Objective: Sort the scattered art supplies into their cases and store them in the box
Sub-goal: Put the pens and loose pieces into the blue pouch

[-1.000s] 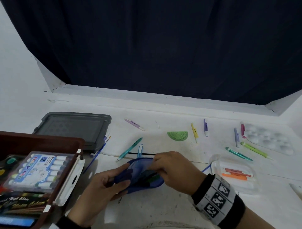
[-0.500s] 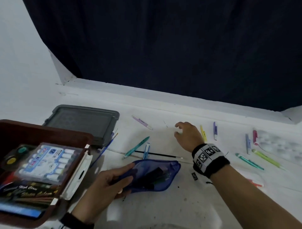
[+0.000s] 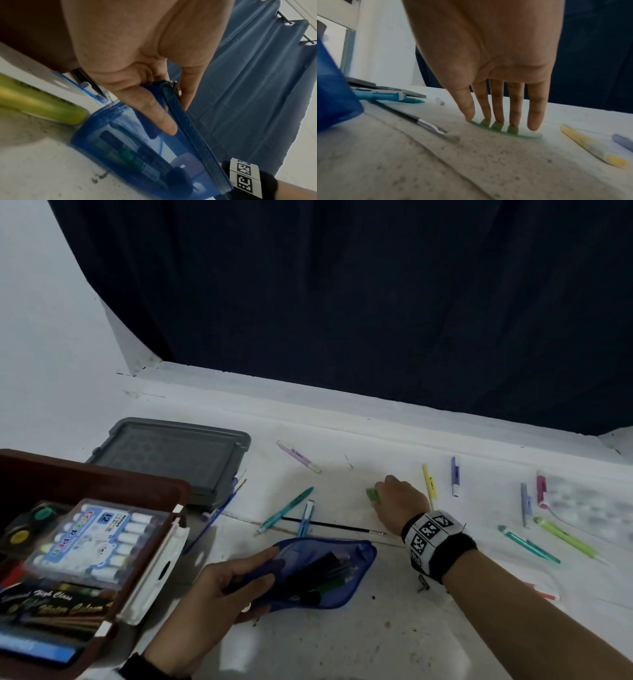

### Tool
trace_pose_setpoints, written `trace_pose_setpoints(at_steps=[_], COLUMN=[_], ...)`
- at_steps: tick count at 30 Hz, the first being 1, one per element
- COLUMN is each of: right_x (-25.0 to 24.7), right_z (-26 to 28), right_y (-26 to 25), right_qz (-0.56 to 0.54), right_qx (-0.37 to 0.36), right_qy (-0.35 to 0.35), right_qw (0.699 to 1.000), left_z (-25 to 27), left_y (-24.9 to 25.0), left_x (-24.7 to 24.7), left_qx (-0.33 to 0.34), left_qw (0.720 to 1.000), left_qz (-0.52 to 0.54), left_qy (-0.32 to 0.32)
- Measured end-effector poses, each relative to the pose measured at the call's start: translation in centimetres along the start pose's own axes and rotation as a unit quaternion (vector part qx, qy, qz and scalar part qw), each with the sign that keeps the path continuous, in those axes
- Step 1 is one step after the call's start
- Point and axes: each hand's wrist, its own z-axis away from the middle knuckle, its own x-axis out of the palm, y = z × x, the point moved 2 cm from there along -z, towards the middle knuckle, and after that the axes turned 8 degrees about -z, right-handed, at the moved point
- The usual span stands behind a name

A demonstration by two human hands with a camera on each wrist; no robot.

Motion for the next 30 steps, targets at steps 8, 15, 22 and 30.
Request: trace_pose_setpoints(at_steps=[8, 15, 22, 30], right_x=[-2.5, -6.3, -4.5, -5.4], right_z=[2.3, 8.4, 11.7, 7.7], right_y=[-2.1, -7.6, -10.3, -9.4], right_qz=[-0.065, -0.322, -0.158, -0.345], right_qx=[-0.047, -0.294, -0.413, -0.309], right_qy=[0.117, 0.217, 0.075, 0.053], right_qw=[0.99, 0.873, 0.894, 0.885], left_z=[0.2, 0.5, 0.8, 2.0], left_y=[0.2, 0.0, 0.0, -0.3], left_x=[0.3, 0.5, 0.3, -0.8], left_qx=[0.009, 0.017, 0.021, 0.006], left_qw=[1.0, 1.0, 0.999, 1.0], left_qz=[0.001, 0.001, -0.025, -0.012], left_qy=[0.0, 0.006, -0.008, -0.009])
